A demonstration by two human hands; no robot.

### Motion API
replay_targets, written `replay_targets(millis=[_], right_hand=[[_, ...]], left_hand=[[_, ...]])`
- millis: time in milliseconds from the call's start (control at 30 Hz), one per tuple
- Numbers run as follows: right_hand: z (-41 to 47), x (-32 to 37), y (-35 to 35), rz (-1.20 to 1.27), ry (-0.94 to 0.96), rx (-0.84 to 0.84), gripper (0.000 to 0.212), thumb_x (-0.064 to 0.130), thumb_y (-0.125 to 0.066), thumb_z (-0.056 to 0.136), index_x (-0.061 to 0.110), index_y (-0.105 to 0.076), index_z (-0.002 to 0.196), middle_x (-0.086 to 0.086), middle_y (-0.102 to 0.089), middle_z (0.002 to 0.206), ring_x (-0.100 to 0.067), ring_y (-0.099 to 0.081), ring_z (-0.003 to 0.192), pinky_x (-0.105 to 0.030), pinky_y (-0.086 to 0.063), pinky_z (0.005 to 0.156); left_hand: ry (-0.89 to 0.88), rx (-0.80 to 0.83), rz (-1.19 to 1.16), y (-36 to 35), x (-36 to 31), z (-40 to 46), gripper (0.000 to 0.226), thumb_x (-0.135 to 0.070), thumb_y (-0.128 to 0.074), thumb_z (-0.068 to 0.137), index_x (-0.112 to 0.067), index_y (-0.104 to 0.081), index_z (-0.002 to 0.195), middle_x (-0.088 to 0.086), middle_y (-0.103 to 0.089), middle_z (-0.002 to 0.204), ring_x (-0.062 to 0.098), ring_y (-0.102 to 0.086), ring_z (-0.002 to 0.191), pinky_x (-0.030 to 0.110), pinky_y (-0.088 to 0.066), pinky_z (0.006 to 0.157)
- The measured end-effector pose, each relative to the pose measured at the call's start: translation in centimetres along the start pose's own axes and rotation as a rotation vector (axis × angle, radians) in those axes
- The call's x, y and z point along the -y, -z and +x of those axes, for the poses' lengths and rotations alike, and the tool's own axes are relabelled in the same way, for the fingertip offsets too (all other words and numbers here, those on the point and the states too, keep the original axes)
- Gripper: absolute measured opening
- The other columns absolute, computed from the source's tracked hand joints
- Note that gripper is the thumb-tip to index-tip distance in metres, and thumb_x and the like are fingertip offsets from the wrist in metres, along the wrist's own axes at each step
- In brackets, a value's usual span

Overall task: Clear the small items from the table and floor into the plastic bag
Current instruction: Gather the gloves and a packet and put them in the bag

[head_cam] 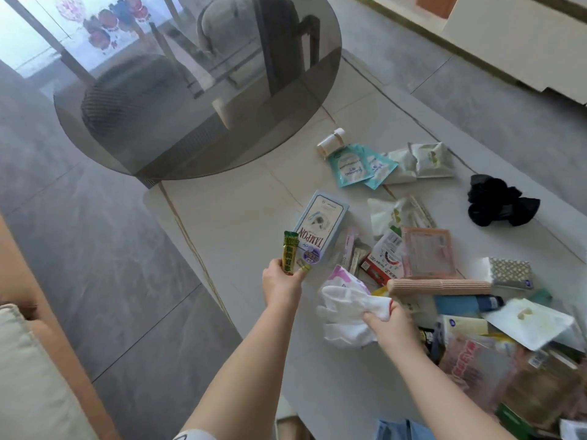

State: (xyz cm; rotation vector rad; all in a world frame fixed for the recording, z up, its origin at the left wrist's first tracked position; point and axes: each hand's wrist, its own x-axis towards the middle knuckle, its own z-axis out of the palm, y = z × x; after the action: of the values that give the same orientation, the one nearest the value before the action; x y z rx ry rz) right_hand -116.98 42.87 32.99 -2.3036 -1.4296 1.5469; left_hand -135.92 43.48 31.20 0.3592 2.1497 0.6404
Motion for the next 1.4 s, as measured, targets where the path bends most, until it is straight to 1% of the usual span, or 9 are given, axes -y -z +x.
replay_targets(millis=[233, 300, 400, 500, 633, 833, 967, 1133, 1400], right_hand=[[0.8, -0.9, -0.1, 0.061, 0.014, 0.026, 0.03, 0.019, -0.064, 0.087, 0.01, -0.057, 0.115, -0.006, -0.064, 0.102, -0.022, -0.059, 0.088, -0.026, -0.044, 0.067], [0.4, -0.7, 0.5, 0.067, 0.015, 0.023, 0.031, 0.018, -0.065, 0.086, 0.011, -0.057, 0.115, -0.006, -0.064, 0.103, -0.023, -0.059, 0.09, -0.027, -0.043, 0.073], [-0.9, 0.2, 1.8, 0.073, 0.017, 0.034, 0.029, 0.018, -0.065, 0.086, 0.011, -0.057, 0.113, -0.004, -0.061, 0.101, -0.022, -0.056, 0.092, -0.027, -0.041, 0.077], [-3.3, 1.7, 3.3, 0.085, -0.004, 0.07, 0.028, 0.018, -0.066, 0.085, 0.011, -0.059, 0.112, -0.005, -0.063, 0.101, -0.023, -0.059, 0.094, -0.03, -0.046, 0.08], [-7.6, 4.2, 4.9, 0.121, -0.007, 0.13, 0.027, 0.021, -0.068, 0.082, 0.014, -0.061, 0.106, -0.007, -0.068, 0.096, -0.03, -0.068, 0.085, -0.051, -0.057, 0.078], [-17.1, 9.7, 6.0, 0.154, 0.117, 0.298, 0.018, 0.005, -0.064, 0.084, 0.01, -0.059, 0.1, -0.013, -0.066, 0.094, -0.034, -0.067, 0.08, -0.054, -0.057, 0.066], [-23.1, 13.5, 4.7, 0.172, 0.171, 0.45, 0.02, -0.004, -0.059, 0.085, 0.008, -0.054, 0.1, -0.007, -0.06, 0.087, -0.024, -0.062, 0.073, -0.038, -0.054, 0.051], [-29.6, 17.4, 0.5, 0.121, 0.244, 0.621, 0.023, -0.005, -0.055, 0.083, 0.016, -0.054, 0.091, -0.013, -0.061, 0.095, -0.026, -0.061, 0.077, -0.034, -0.053, 0.05], [-40.6, 22.2, -8.1, -0.098, 0.411, 0.817, 0.02, 0.008, -0.046, 0.083, 0.009, -0.058, 0.098, -0.008, -0.063, 0.082, -0.023, -0.061, 0.067, -0.026, -0.05, 0.042]], left_hand=[[0.075, 0.039, -0.16, -1.8, 1.5, 1.4, 0.015, -0.023, -0.07, 0.082, -0.026, -0.059, 0.072, 0.004, -0.065, 0.082, 0.026, -0.062, 0.079, 0.039, -0.053, 0.078], [0.092, 0.056, -0.194, -1.6, 1.3, 0.8, 0.005, -0.022, -0.069, 0.083, -0.021, -0.064, 0.082, 0.005, -0.062, 0.078, 0.023, -0.056, 0.069, 0.035, -0.051, 0.072], [0.165, 0.094, -0.286, -0.4, 0.9, -1.0, 0.017, -0.018, -0.068, 0.085, -0.009, -0.063, 0.099, 0.005, -0.057, 0.075, 0.019, -0.051, 0.062, 0.031, -0.048, 0.066], [0.258, 0.13, -0.35, 2.3, 0.1, -4.5, 0.014, -0.017, -0.064, 0.089, -0.009, -0.057, 0.098, 0.006, -0.057, 0.081, 0.017, -0.053, 0.068, 0.033, -0.051, 0.073], [0.292, 0.148, -0.471, 7.6, -0.8, -10.7, 0.005, -0.007, -0.06, 0.091, -0.007, -0.056, 0.089, 0.009, -0.059, 0.077, 0.018, -0.059, 0.067, 0.029, -0.051, 0.064], [0.26, 0.051, -0.61, 17.0, -1.0, -19.2, 0.008, -0.001, -0.058, 0.09, -0.003, -0.051, 0.091, 0.014, -0.061, 0.077, 0.022, -0.064, 0.061, 0.033, -0.053, 0.056], [0.248, -0.011, -0.732, 23.3, -0.2, -23.3, 0.007, 0.001, -0.059, 0.089, -0.001, -0.053, 0.09, 0.012, -0.066, 0.069, 0.018, -0.067, 0.055, 0.037, -0.056, 0.065], [0.21, -0.089, -0.856, 30.8, 1.7, -28.0, 0.011, 0.001, -0.055, 0.092, 0.0, -0.056, 0.081, 0.005, -0.068, 0.054, 0.012, -0.067, 0.049, 0.025, -0.057, 0.048], [0.258, -0.353, -1.119, 40.1, 9.0, -35.2, 0.005, -0.003, -0.046, 0.098, -0.003, -0.05, 0.094, 0.011, -0.057, 0.077, 0.014, -0.06, 0.05, 0.022, -0.052, 0.042]])
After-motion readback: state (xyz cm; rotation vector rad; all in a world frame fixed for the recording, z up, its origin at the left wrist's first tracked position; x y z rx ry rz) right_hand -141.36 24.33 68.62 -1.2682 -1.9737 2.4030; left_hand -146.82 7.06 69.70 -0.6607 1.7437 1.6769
